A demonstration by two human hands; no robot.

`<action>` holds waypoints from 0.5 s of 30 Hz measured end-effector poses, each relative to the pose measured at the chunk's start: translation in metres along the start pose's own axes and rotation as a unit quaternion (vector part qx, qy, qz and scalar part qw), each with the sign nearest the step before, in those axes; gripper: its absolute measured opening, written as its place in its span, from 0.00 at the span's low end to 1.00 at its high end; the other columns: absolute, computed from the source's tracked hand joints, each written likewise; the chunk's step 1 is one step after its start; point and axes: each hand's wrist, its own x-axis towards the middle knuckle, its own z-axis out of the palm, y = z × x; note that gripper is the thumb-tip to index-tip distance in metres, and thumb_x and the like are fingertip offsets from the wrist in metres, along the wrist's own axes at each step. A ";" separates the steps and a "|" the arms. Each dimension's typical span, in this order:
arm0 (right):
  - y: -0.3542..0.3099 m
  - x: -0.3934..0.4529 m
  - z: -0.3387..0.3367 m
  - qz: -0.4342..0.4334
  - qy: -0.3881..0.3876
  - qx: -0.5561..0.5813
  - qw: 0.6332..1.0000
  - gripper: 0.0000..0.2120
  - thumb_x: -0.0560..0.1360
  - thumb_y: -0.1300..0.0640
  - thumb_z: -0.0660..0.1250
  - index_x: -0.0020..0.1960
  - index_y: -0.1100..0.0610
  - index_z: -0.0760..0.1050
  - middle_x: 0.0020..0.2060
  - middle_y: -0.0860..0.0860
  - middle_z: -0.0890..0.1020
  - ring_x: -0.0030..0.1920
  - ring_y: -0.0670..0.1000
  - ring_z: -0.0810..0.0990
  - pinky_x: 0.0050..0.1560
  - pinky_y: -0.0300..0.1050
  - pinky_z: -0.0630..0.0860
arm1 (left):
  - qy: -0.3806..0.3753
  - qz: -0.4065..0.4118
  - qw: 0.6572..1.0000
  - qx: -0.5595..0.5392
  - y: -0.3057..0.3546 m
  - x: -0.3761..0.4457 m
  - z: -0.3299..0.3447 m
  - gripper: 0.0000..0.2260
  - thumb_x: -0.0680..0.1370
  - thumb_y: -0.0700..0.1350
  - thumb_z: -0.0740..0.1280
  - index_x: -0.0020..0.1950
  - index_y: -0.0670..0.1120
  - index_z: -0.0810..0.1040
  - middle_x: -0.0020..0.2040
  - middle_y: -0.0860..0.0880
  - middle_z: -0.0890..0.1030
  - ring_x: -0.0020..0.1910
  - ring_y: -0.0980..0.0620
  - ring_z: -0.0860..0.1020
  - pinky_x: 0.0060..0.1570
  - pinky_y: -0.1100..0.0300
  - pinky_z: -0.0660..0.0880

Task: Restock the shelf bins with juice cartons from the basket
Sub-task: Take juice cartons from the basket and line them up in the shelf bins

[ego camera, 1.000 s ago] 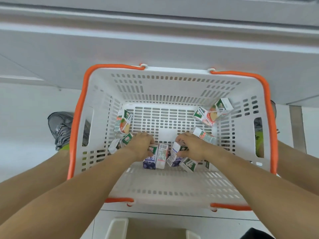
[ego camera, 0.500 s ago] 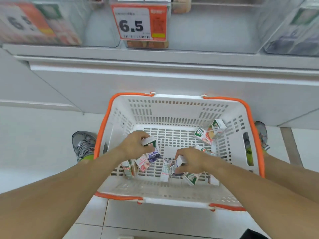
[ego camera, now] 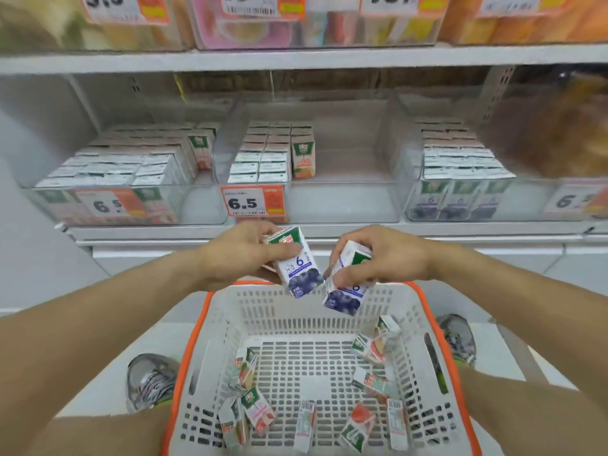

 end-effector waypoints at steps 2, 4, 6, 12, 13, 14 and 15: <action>-0.002 -0.007 -0.007 -0.014 0.025 0.031 0.999 0.12 0.69 0.57 0.79 0.49 0.59 0.82 0.36 0.52 0.84 0.34 0.47 0.81 0.35 0.38 0.77 | 0.011 0.016 1.000 -0.005 0.012 0.001 0.005 0.12 0.79 0.43 0.69 0.58 0.37 0.77 0.50 0.38 0.85 0.47 0.43 0.84 0.50 0.50 0.82; -0.002 -0.014 -0.012 -0.018 0.041 0.045 0.998 0.11 0.68 0.57 0.80 0.47 0.60 0.83 0.34 0.51 0.83 0.33 0.46 0.81 0.33 0.37 0.77 | 0.029 0.021 0.999 -0.029 0.020 0.005 0.013 0.11 0.79 0.44 0.69 0.55 0.38 0.79 0.48 0.40 0.85 0.44 0.45 0.83 0.42 0.55 0.82; -0.002 -0.021 -0.021 -0.019 0.051 0.044 0.998 0.10 0.68 0.57 0.80 0.46 0.60 0.83 0.34 0.52 0.84 0.33 0.46 0.80 0.34 0.38 0.77 | 0.058 0.021 0.996 -0.067 0.029 0.013 0.024 0.09 0.78 0.46 0.69 0.53 0.41 0.80 0.45 0.41 0.85 0.40 0.46 0.82 0.37 0.58 0.80; -0.012 -0.041 -0.054 -0.037 0.087 0.094 0.991 0.12 0.67 0.50 0.80 0.46 0.51 0.80 0.32 0.52 0.79 0.28 0.46 0.72 0.25 0.36 0.67 | 0.074 0.031 0.973 -0.217 0.052 0.034 0.063 0.13 0.79 0.48 0.68 0.57 0.39 0.79 0.42 0.39 0.82 0.31 0.44 0.81 0.38 0.55 0.79; -0.011 -0.043 -0.057 -0.045 0.112 0.103 0.987 0.15 0.65 0.49 0.80 0.46 0.53 0.79 0.31 0.53 0.79 0.28 0.48 0.72 0.24 0.37 0.66 | 0.058 0.027 0.974 -0.219 0.054 0.037 0.068 0.16 0.80 0.49 0.66 0.60 0.38 0.78 0.46 0.38 0.83 0.36 0.42 0.83 0.42 0.52 0.81; -0.009 -0.045 -0.058 -0.057 0.138 0.109 0.983 0.18 0.63 0.49 0.80 0.45 0.55 0.77 0.32 0.56 0.79 0.28 0.49 0.72 0.24 0.39 0.67 | 0.038 0.020 0.976 -0.212 0.054 0.040 0.073 0.18 0.81 0.51 0.63 0.63 0.38 0.76 0.51 0.37 0.84 0.44 0.40 0.84 0.47 0.49 0.82; -0.007 -0.047 -0.060 -0.065 0.161 0.113 0.978 0.20 0.62 0.49 0.80 0.45 0.58 0.77 0.32 0.58 0.80 0.29 0.51 0.73 0.24 0.41 0.68 | 0.020 0.011 0.980 -0.199 0.055 0.042 0.077 0.20 0.82 0.53 0.61 0.65 0.38 0.75 0.55 0.37 0.83 0.51 0.38 0.83 0.51 0.45 0.81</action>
